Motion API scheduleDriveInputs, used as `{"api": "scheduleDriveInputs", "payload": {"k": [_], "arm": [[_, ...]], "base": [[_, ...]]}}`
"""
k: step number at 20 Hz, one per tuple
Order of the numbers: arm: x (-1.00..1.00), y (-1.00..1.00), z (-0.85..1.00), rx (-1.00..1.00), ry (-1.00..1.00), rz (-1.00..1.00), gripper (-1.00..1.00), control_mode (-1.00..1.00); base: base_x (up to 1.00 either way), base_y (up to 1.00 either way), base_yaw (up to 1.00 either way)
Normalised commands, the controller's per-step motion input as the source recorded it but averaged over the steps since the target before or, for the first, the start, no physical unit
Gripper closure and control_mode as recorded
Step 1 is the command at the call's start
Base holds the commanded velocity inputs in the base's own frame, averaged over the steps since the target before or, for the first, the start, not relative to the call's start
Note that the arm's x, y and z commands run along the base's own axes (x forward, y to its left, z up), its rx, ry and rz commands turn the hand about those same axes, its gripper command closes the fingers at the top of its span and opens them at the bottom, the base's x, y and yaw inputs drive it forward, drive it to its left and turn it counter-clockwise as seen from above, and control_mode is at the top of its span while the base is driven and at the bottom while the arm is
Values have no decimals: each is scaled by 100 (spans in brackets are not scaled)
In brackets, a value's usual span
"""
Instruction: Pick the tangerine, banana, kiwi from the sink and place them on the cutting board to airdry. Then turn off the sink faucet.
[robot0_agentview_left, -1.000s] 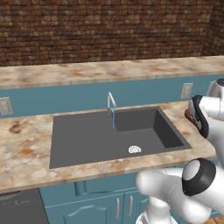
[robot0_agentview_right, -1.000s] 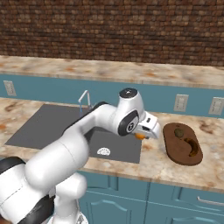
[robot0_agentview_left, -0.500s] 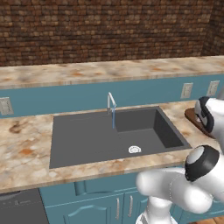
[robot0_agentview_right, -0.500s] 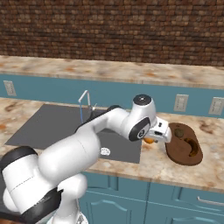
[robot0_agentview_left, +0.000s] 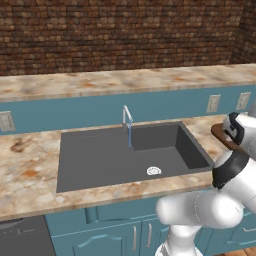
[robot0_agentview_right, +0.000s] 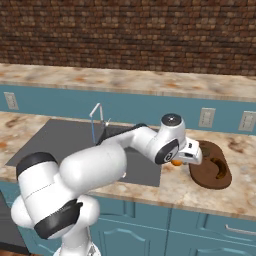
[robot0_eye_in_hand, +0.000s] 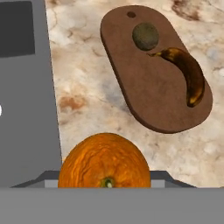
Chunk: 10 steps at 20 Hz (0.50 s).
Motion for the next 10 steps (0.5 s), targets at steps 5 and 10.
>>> {"api": "scheduleDriveInputs", "payload": {"k": [5,10], "arm": [[21,-36,0,1,0,1,100,-100],[34,-30,-6,5,0,3,100,-100]], "base": [[0,0,0],[0,0,0]]}}
